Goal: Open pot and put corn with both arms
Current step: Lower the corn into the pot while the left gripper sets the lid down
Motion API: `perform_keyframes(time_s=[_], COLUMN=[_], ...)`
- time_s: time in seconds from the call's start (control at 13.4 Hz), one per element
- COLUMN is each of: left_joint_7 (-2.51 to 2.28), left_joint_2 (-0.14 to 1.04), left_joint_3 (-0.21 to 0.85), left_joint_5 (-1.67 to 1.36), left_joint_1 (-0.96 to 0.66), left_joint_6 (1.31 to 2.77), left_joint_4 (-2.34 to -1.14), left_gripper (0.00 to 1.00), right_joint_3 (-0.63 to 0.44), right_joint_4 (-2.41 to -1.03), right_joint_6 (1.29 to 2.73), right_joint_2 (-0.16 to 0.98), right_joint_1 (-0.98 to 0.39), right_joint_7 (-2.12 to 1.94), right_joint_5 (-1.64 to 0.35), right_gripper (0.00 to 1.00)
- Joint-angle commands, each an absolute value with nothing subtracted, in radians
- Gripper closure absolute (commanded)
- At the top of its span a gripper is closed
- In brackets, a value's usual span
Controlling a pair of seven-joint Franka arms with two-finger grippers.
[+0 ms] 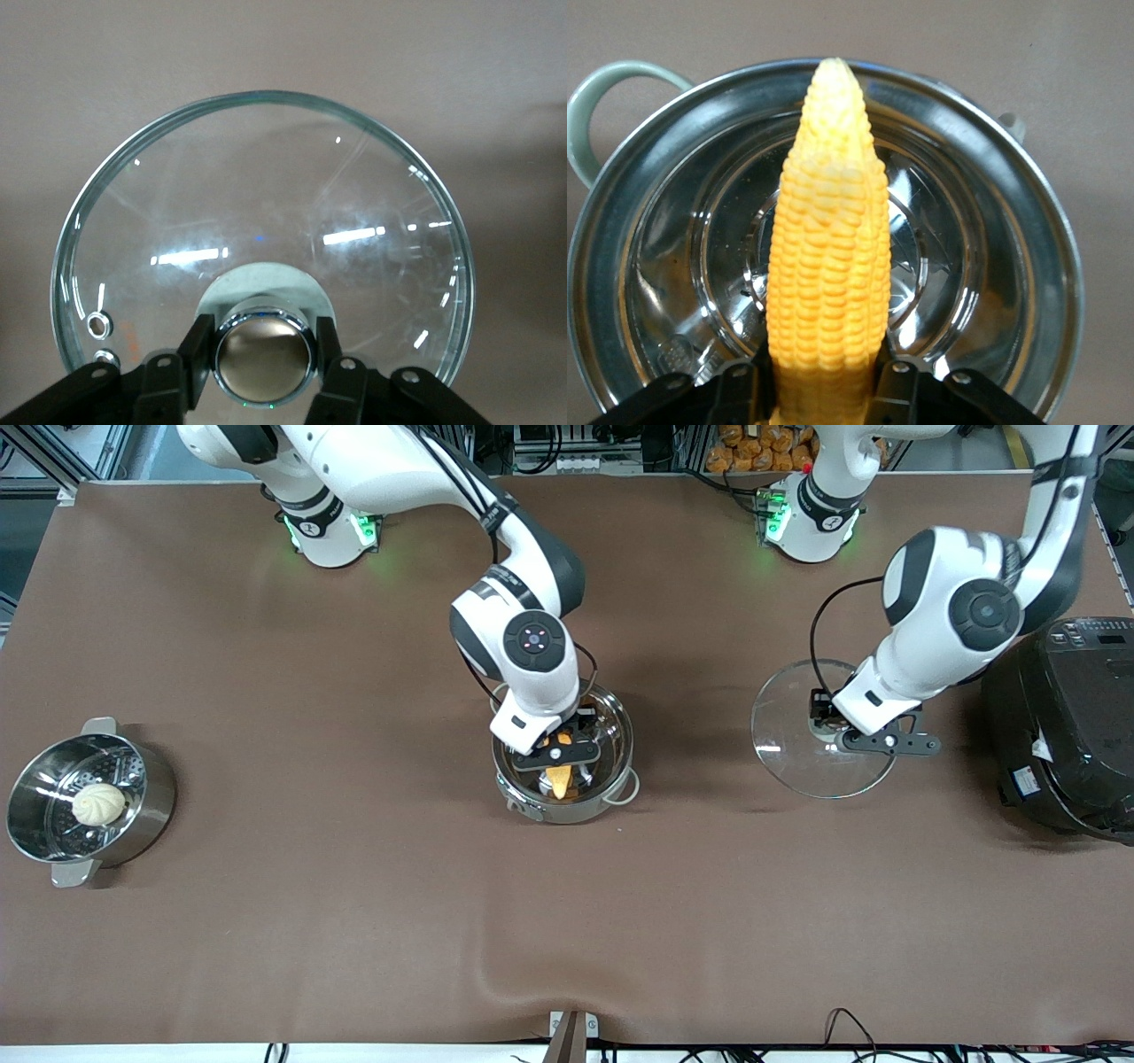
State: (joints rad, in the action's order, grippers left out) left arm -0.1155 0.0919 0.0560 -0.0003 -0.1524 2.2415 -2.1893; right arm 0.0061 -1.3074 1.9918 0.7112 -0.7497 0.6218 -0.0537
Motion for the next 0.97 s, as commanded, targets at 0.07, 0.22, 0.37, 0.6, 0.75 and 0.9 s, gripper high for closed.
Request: perform_keyframes(time_s=[0.07, 0.22, 0.37, 0.6, 0.75, 0.9], left_joint_7=[-0.007, 0.055, 0.063, 0.067, 0.061, 0.048], left_joint_2=[0.188, 0.235, 0.271, 0.322, 0.299, 0.206], left_joint_3=[0.067, 0.069, 0.069, 0.067, 0.069, 0.100], left_joint_5=[-0.018, -0.018, -0.020, -0.011, -0.011, -0.011], left_joint_1=[-0.074, -0.034, -0.034, -0.040, -0.049, -0.048], left_joint_6=[2.431, 2.489, 2.493, 2.488, 2.484, 2.395], left_joint_4=[-2.257, -2.252, -2.215, -2.155, -2.155, -2.148], left_gripper=[1.00, 1.00, 1.00, 0.77, 0.00, 0.00], right_joint_3=[-0.005, -0.005, -0.005, -0.002, -0.003, 0.000], right_joint_4=[-1.266, -1.270, -1.276, -1.363, -1.374, -1.374], right_joint_6=[1.971, 1.951, 1.834, 1.799, 1.793, 1.743], right_joint_2=[0.719, 0.701, 0.623, 0.481, 0.450, 0.405], right_joint_1=[-0.759, -0.743, -0.686, -0.573, -0.545, -0.467], right_joint_7=[0.658, 0.657, 0.638, 0.537, 0.529, 0.429], right_joint_5=[-0.023, -0.011, -0.009, -0.011, -0.011, -0.027], right_gripper=[0.00, 0.00, 0.00, 0.00, 0.00, 0.00])
